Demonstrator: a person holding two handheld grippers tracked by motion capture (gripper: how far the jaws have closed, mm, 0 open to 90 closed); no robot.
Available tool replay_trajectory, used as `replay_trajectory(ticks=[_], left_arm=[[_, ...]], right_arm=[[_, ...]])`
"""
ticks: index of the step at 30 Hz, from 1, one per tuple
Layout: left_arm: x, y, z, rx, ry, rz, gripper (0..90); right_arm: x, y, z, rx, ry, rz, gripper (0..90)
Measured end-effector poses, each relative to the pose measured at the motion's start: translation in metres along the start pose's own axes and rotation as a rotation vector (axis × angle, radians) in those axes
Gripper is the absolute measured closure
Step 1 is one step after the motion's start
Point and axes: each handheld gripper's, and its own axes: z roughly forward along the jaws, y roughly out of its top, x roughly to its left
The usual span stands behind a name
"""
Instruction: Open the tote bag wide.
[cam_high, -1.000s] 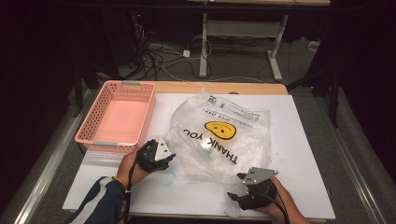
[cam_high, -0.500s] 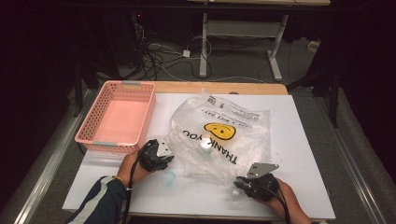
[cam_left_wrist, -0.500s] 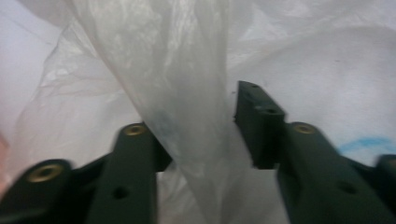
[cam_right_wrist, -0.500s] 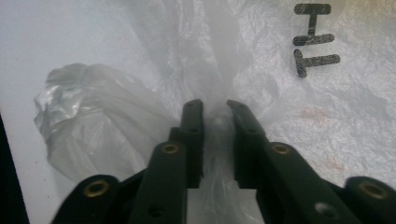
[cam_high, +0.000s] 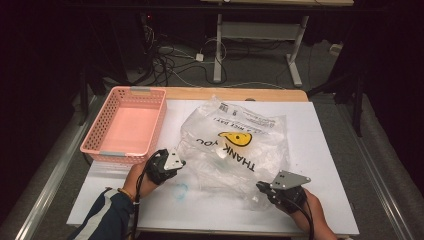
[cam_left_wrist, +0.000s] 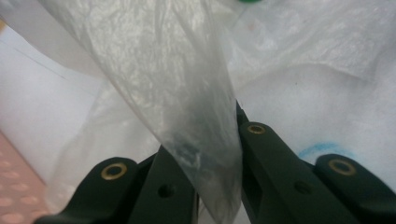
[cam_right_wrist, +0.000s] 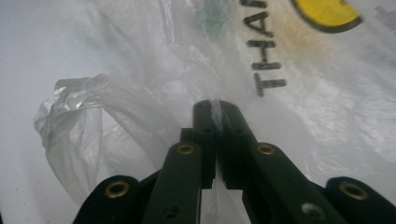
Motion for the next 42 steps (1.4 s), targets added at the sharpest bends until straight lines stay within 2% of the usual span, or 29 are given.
replay_trajectory(ticks=[5, 9, 11, 16, 22, 27, 28, 36, 38, 42], left_arm=[[0.003, 0.004, -0.024, -0.088, 0.015, -0.006, 87.4], [0.003, 0.010, -0.040, -0.149, 0.038, 0.002, 87.5], [0.003, 0.012, -0.045, -0.169, 0.054, 0.003, 87.5], [0.006, 0.018, -0.055, -0.226, 0.061, 0.002, 87.5], [0.014, 0.017, -0.064, -0.248, 0.090, -0.009, 87.5], [0.019, 0.019, -0.071, -0.255, 0.144, -0.011, 87.5], [0.019, 0.020, -0.073, -0.263, 0.144, -0.011, 87.6], [0.018, 0.031, -0.086, -0.258, 0.173, 0.049, 87.6], [0.016, 0.033, -0.089, -0.248, 0.191, 0.072, 87.6], [0.016, 0.034, -0.096, -0.265, 0.204, 0.079, 87.6]], right_arm=[[-0.008, 0.003, -0.016, -0.092, -0.064, 0.026, 88.1], [-0.013, 0.008, -0.028, -0.157, -0.106, 0.028, 88.2], [-0.018, 0.013, -0.037, -0.207, -0.131, 0.038, 88.3], [-0.029, 0.024, -0.053, -0.306, -0.178, 0.048, 88.9], [-0.039, 0.042, -0.055, -0.345, -0.224, 0.020, 89.2], [-0.055, 0.056, -0.061, -0.392, -0.262, 0.031, 89.3], [-0.057, 0.058, -0.064, -0.399, -0.264, 0.035, 89.3], [-0.065, 0.075, -0.089, -0.464, -0.307, 0.008, 89.5], [-0.066, 0.078, -0.093, -0.477, -0.309, 0.007, 89.5], [-0.068, 0.084, -0.099, -0.501, -0.309, 0.008, 89.5]])
